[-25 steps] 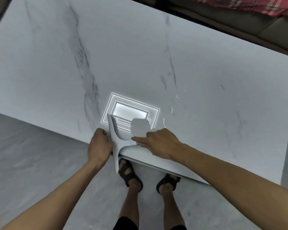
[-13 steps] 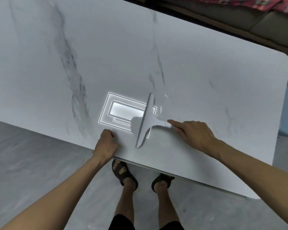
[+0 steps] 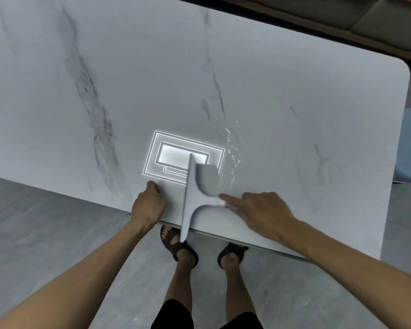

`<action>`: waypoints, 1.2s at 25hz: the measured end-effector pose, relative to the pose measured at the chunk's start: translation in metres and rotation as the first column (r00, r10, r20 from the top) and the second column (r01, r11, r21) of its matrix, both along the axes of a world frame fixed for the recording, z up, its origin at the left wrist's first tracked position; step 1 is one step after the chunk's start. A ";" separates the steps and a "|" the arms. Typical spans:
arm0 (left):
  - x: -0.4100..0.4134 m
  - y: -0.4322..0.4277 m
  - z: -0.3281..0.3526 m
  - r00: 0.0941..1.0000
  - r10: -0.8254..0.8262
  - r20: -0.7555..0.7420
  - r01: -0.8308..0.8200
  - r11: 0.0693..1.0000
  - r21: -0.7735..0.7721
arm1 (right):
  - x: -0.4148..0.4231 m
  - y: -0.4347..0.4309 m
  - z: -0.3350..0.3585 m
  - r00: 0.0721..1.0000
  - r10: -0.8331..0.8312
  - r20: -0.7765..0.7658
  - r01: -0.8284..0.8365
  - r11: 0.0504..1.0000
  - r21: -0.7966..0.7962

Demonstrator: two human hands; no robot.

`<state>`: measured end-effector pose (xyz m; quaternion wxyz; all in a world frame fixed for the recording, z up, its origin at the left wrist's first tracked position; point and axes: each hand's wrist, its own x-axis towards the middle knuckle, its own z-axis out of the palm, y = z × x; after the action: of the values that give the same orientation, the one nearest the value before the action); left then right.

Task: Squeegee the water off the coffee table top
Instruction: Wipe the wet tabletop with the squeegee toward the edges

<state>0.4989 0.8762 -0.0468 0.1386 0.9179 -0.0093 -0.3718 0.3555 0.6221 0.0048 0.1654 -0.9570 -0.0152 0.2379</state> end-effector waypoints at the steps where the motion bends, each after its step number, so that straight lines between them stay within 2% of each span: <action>1: -0.003 0.002 0.000 0.999 0.031 0.022 -0.031 1.000 -0.001 | 0.005 0.019 -0.009 0.997 0.081 0.008 -0.081 0.996 0.024; 3: -0.010 0.005 0.001 0.998 0.053 0.028 -0.053 0.999 -0.012 | 0.008 0.041 -0.023 0.976 0.215 0.021 -0.215 0.976 0.028; 5: -0.020 0.005 0.000 1.000 0.021 0.008 -0.021 0.999 -0.028 | 0.003 0.038 -0.033 0.968 0.247 0.041 -0.248 0.969 0.007; 7: -0.031 0.000 -0.003 1.000 -0.030 -0.002 0.030 0.998 -0.049 | -0.010 0.014 -0.037 0.978 0.203 0.051 -0.203 0.979 -0.008; 10: -0.045 -0.021 -0.009 0.989 -0.146 0.012 0.146 0.988 -0.057 | -0.032 -0.042 -0.033 0.996 0.086 -0.012 -0.086 0.996 0.000; 13: -0.057 -0.045 -0.018 0.954 -0.296 -0.054 0.296 0.955 -0.010 | -0.056 -0.104 -0.020 0.997 -0.013 -0.074 0.009 0.998 -0.055; 17: -0.062 -0.071 -0.018 0.942 -0.313 -0.117 0.315 0.949 -0.004 | -0.086 -0.173 0.000 0.990 -0.101 -0.101 0.082 0.980 -0.179; 19: -0.065 -0.082 -0.012 0.953 -0.288 -0.099 0.285 0.957 -0.047 | -0.098 -0.193 0.012 0.986 -0.126 -0.113 0.098 0.969 -0.226; 22: -0.072 -0.089 -0.004 0.974 -0.216 -0.066 0.208 0.972 -0.109 | -0.098 -0.188 0.021 0.988 -0.078 -0.131 0.054 0.982 -0.182; 25: -0.071 -0.080 0.002 0.998 0.026 0.049 -0.021 0.995 -0.100 | -0.074 -0.140 0.007 0.989 0.106 -0.102 -0.111 0.993 -0.048; 27: -0.064 -0.059 0.003 0.966 0.225 0.127 -0.214 0.973 -0.091 | -0.043 -0.090 -0.012 0.963 0.261 -0.062 -0.259 0.965 0.032; 30: -0.047 -0.020 0.002 0.921 0.333 0.201 -0.333 0.942 -0.032 | 0.009 -0.021 -0.038 0.922 0.386 -0.013 -0.384 0.921 0.069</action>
<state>0.4519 0.8564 -0.0452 0.1967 0.9395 0.1332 -0.2467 0.3649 0.6007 -0.0330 0.1465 -0.9263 -0.2085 0.2777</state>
